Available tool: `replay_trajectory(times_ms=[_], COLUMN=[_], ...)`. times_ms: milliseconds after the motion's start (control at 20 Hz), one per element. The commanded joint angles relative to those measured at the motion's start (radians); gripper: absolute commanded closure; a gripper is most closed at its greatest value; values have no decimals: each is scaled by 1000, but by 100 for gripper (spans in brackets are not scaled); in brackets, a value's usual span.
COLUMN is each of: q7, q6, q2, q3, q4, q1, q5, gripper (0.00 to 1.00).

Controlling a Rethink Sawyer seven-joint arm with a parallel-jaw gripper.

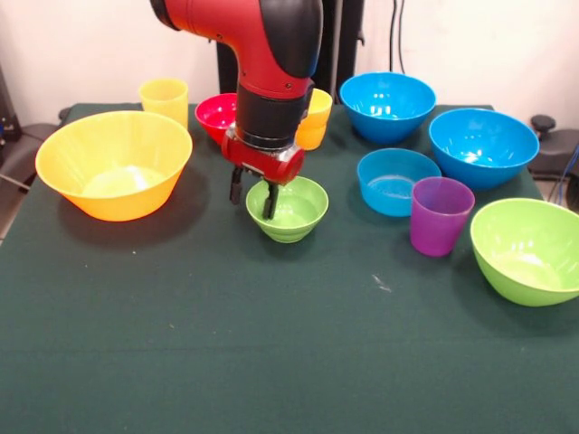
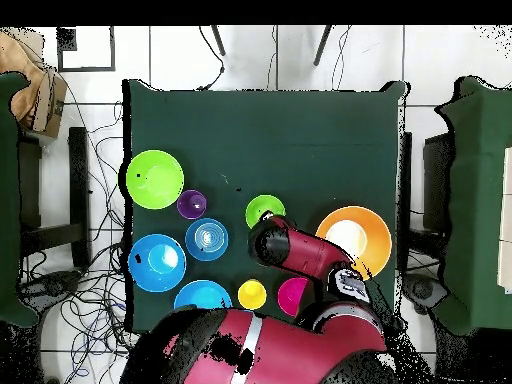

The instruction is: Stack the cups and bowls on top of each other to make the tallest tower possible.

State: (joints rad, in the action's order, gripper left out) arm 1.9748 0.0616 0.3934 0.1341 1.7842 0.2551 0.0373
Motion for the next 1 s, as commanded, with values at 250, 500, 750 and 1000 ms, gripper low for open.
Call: replay_trajectory(times_ms=[250, 500, 750, 1000], q7=[83, 75, 80, 95], q6=[5, 13, 39, 30], q2=[-3, 1, 2, 0], q3=[-45, -51, -49, -40], q4=[-68, -71, -74, -72], q1=[-6, 2, 0, -8], q5=[-25, -27, -14, -4], gripper=[0, 0, 100, 100])
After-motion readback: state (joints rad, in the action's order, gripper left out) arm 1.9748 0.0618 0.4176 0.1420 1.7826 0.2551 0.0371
